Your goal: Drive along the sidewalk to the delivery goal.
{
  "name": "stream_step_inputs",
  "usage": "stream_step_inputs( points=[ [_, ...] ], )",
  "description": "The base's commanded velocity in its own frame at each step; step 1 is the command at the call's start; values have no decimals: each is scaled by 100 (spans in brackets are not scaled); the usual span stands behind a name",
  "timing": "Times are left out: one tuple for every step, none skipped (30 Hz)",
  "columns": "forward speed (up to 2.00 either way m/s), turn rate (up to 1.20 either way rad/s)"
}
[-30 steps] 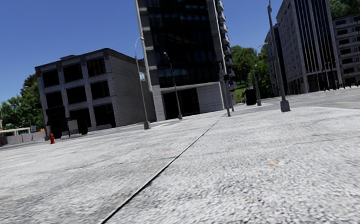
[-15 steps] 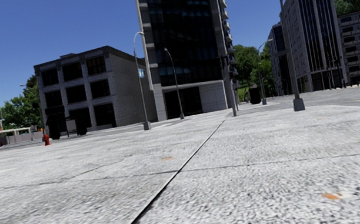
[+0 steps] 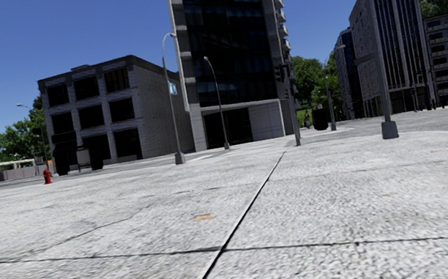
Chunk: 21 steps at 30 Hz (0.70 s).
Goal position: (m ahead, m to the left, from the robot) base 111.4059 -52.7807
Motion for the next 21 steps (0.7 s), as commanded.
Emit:
stream_step_inputs(
  points=[
    [200, 0],
    [200, 0],
    [200, 0],
    [200, 0],
    [200, 0],
    [200, 0],
    [200, 0],
    [200, 0],
    [200, 0],
    [200, 0],
    [200, 0],
    [200, 0],
    [200, 0],
    [200, 0],
    [200, 0],
    [200, 0],
    [200, 0],
    [200, 0],
    [200, 0],
    [200, 0],
    [200, 0]
  ],
)
